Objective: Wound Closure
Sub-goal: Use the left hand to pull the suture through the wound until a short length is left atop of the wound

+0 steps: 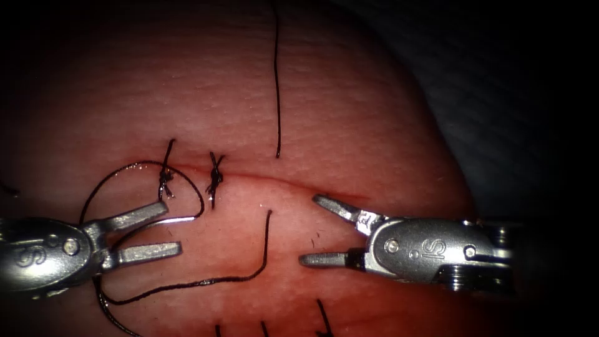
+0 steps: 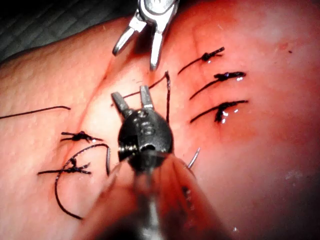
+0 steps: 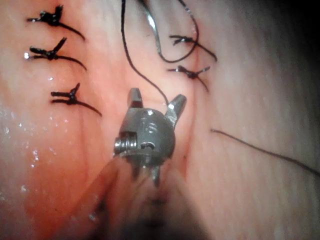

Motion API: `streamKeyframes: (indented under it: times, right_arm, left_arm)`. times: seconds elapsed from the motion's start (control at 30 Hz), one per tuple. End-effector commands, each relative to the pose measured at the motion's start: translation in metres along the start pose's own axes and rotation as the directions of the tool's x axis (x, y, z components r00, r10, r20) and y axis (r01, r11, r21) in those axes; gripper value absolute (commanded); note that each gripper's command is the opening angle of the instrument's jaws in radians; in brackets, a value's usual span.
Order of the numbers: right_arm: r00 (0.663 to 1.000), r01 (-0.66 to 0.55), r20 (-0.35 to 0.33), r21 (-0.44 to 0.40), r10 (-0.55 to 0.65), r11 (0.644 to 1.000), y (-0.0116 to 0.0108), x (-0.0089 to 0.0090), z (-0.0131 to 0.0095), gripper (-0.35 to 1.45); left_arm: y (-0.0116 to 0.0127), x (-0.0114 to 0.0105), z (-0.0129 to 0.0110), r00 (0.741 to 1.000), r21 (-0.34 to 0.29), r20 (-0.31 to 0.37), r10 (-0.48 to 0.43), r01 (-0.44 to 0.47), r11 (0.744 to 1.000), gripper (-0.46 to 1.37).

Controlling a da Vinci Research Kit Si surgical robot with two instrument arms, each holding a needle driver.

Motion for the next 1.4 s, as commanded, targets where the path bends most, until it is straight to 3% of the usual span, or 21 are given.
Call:
streamKeyframes:
  times: [0.03,0.33,0.63,0.77,0.9,0.97,1.03,1.07,1.1,1.4]
  right_arm:
    - [1.000,0.002,0.000,0.006,-0.002,1.000,0.0000,0.0001,0.0000,1.31]
    - [1.000,0.026,-0.007,0.010,-0.026,1.000,-0.0003,0.0001,0.0007,1.34]
    - [0.998,0.057,-0.027,0.045,-0.056,0.997,0.0001,-0.0013,0.0053,1.34]
    - [0.997,0.081,-0.003,0.064,-0.081,0.995,0.0002,-0.0023,0.0072,1.34]
    - [0.996,0.089,0.007,0.074,-0.090,0.993,-0.0001,-0.0032,0.0078,1.31]
    - [0.995,0.094,0.011,0.094,-0.095,0.991,-0.0003,-0.0035,0.0076,1.12]
    - [0.995,0.098,0.013,0.120,-0.100,0.988,-0.0005,-0.0037,0.0072,0.52]
    - [0.994,0.107,0.002,0.146,-0.108,0.983,-0.0007,-0.0036,0.0069,-0.14]
    - [0.994,0.108,-0.001,0.154,-0.109,0.982,-0.0008,-0.0036,0.0067,-0.35]
    - [0.981,0.193,-0.028,0.155,-0.191,0.969,-0.0011,-0.0020,0.0055,-0.35]
  left_arm:
    - [0.0001,0.0000,0.0000,1.000,0.000,0.000,-0.001,0.001,1.000,0.25]
    - [-0.0001,0.0004,-0.0001,1.000,-0.003,0.001,-0.017,0.017,1.000,0.46]
    - [-0.0019,0.0010,-0.0018,1.000,-0.026,0.006,-0.030,0.030,0.999,0.59]
    - [-0.0025,0.0015,-0.0020,0.999,-0.029,0.007,-0.035,0.035,0.999,0.57]
    - [-0.0025,0.0017,-0.0017,0.999,-0.027,0.007,-0.037,0.037,0.999,0.58]
    - [-0.0024,0.0016,-0.0015,0.999,-0.025,0.007,-0.037,0.037,0.999,0.58]
    - [-0.0024,0.0016,-0.0014,0.999,-0.024,0.007,-0.036,0.036,0.999,0.58]
    - [-0.0024,0.0015,-0.0014,0.999,-0.024,0.007,-0.036,0.036,0.999,0.57]
    - [-0.0024,0.0015,-0.0014,0.999,-0.024,0.007,-0.036,0.036,0.999,0.57]
    - [-0.0029,0.0014,-0.0012,0.999,-0.026,0.006,-0.035,0.035,0.999,0.55]
